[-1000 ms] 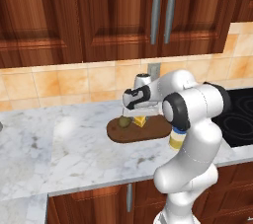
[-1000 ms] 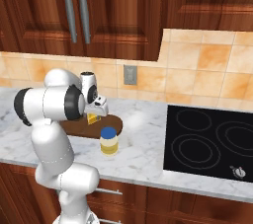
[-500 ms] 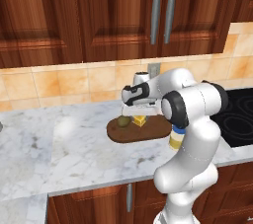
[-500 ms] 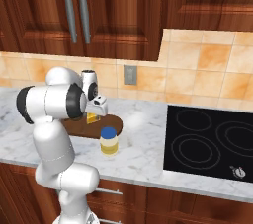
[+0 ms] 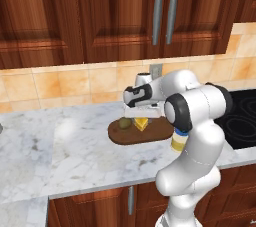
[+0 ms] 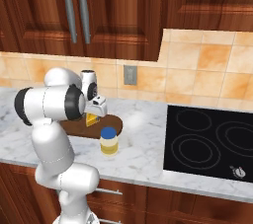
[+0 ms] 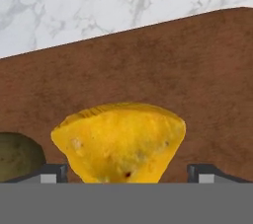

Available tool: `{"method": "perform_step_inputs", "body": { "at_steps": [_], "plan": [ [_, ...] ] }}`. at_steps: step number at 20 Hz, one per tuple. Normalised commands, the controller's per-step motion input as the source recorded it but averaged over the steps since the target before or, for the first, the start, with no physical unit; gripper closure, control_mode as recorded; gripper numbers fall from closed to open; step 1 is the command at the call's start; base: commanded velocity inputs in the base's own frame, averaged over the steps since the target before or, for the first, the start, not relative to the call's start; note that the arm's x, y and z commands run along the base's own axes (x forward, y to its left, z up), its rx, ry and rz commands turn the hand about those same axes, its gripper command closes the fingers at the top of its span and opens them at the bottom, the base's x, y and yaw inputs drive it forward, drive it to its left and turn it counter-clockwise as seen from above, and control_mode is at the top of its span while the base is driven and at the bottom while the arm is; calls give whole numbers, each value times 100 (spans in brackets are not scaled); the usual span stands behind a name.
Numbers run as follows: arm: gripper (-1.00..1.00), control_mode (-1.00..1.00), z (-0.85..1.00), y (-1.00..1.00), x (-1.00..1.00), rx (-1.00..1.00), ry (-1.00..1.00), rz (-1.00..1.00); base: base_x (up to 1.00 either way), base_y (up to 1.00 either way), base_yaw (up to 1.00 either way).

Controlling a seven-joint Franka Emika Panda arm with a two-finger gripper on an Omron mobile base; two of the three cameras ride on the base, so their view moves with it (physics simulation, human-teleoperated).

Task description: Retrieve the reheated potato from the microwave, then place the potato, cheese, and condiment on the cutting board.

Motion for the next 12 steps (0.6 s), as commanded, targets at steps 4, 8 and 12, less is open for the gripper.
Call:
{"method": "perform_step_inputs", "body": {
  "at_steps": [4,8,12],
  "plan": [
    [-100,-100,5,-5,-7,0,0,-4,0,0,0],
    [-100,-100,12,-4,-12,0,0,-4,0,0,0],
    [-100,-100,22,-1,-6,0,0,-3,0,0,0]
  ]
}}
